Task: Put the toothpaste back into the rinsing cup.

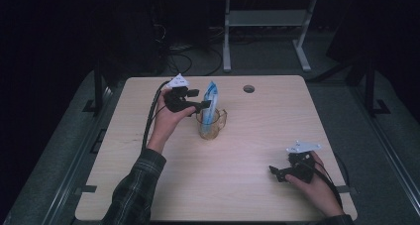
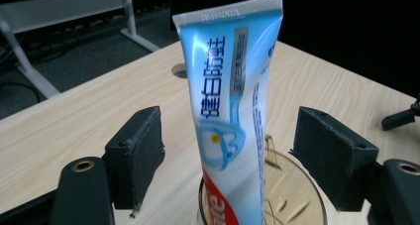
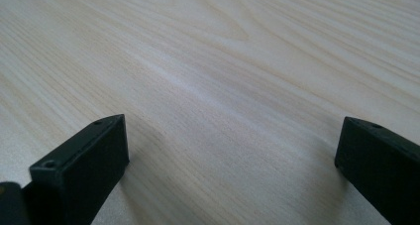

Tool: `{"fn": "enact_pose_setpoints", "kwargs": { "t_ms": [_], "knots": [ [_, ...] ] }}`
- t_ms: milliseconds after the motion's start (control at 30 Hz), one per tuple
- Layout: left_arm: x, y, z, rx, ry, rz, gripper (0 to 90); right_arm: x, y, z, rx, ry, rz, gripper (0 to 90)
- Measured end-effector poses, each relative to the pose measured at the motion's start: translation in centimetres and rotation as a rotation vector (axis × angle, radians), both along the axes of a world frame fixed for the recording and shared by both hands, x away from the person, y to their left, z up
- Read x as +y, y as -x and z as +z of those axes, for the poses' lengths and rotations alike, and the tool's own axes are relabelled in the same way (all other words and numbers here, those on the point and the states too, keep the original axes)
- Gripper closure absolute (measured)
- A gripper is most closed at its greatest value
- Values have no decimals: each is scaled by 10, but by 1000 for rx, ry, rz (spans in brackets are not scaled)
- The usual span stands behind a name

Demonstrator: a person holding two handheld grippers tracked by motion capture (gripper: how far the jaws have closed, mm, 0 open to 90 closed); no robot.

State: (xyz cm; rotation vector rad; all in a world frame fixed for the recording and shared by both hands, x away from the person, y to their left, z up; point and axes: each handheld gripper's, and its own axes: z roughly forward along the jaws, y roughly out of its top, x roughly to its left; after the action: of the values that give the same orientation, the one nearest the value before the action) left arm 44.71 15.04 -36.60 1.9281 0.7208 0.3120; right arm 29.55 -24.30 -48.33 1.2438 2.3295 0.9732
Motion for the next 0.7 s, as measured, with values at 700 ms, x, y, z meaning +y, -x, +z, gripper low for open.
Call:
{"fn": "enact_pose_setpoints", "kwargs": {
  "t_ms": [700],
  "knots": [
    [41, 32, 0, 67, -130, 95, 256, 0, 0, 0, -1, 0, 0, 0]
  ]
}}
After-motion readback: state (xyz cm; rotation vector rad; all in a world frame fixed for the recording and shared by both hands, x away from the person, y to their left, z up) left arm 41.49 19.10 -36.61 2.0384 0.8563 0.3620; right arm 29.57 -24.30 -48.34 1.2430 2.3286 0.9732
